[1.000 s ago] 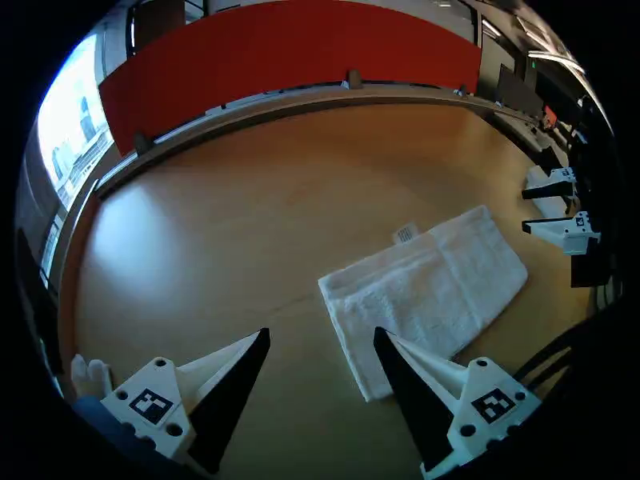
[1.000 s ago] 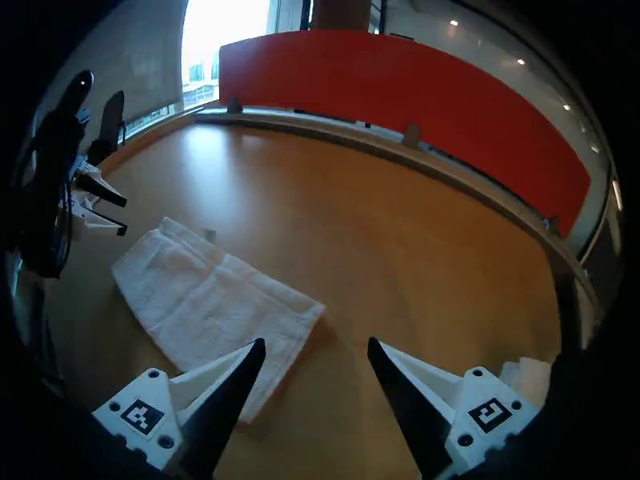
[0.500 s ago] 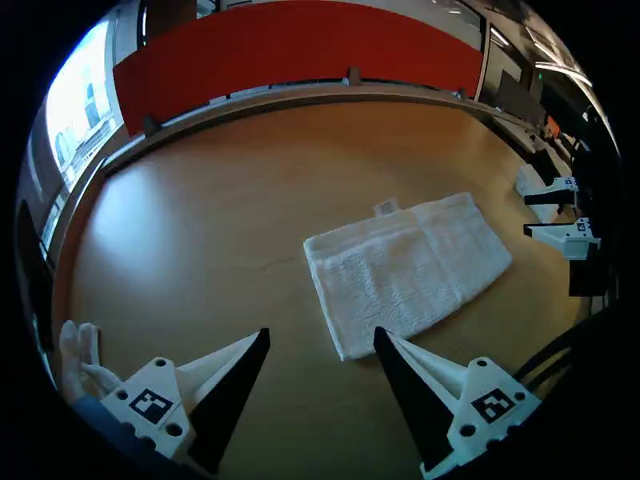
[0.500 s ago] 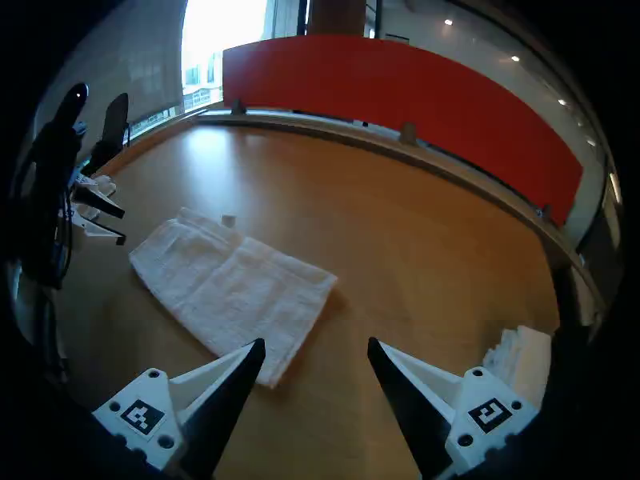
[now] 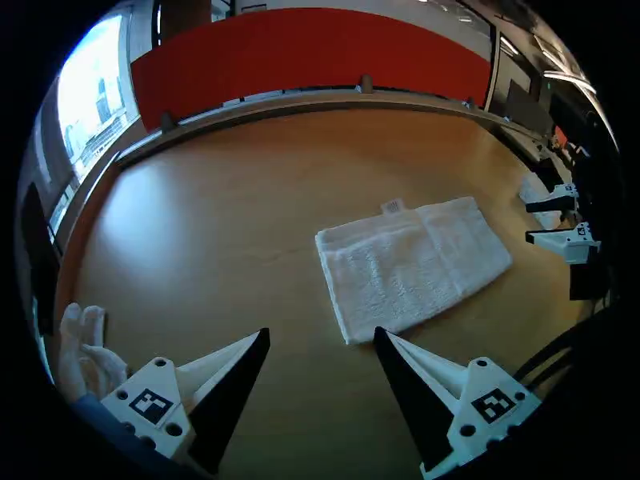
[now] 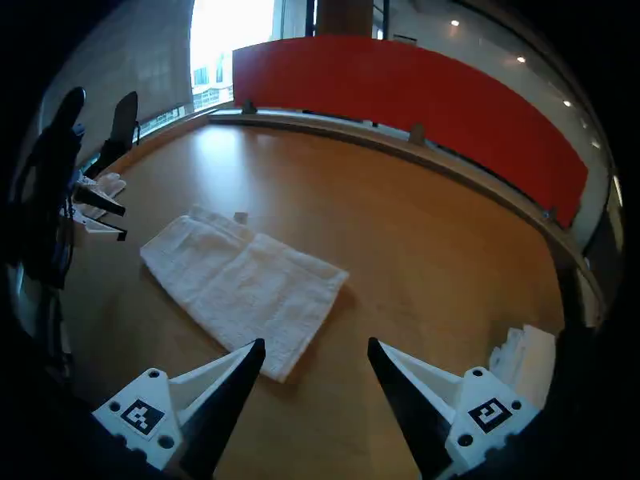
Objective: Fold towel
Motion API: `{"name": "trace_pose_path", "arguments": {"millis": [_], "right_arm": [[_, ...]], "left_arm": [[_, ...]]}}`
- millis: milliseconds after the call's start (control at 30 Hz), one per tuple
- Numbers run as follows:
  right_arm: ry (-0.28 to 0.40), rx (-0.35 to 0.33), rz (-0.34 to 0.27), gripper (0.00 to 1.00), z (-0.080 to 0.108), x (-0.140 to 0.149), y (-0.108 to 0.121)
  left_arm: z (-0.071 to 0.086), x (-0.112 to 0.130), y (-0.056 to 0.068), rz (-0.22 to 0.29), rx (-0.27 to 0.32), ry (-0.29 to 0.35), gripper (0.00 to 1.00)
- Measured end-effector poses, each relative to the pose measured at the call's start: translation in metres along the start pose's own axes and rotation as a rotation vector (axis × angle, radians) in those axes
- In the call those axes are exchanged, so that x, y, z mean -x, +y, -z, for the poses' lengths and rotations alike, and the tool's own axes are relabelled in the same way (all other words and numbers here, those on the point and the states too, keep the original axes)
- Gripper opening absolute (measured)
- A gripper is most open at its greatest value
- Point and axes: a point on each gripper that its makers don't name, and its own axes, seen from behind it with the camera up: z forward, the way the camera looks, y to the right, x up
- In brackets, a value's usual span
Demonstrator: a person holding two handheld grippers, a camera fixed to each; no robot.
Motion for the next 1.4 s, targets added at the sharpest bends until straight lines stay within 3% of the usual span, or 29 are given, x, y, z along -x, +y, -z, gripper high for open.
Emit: {"name": "trace_pose_path", "arguments": {"millis": [300, 800, 1100, 1400], "right_arm": [[-0.004, -0.059, 0.052, 1.0, -0.005, -0.002, -0.015], [-0.042, -0.099, 0.117, 1.0, -0.014, 0.007, -0.023], [-0.082, -0.126, 0.15, 0.99, -0.019, 0.02, -0.03], [-0.119, -0.149, 0.171, 0.9, -0.019, 0.033, -0.034]], "left_arm": [[0.015, 0.013, -0.009, 0.044, -0.032, 0.018, 0.96], [0.037, 0.035, -0.023, 0.112, -0.073, 0.049, 0.96], [0.046, 0.044, -0.029, 0.104, -0.089, 0.071, 0.96], [0.052, 0.053, -0.035, 0.12, -0.097, 0.079, 0.96]]}}
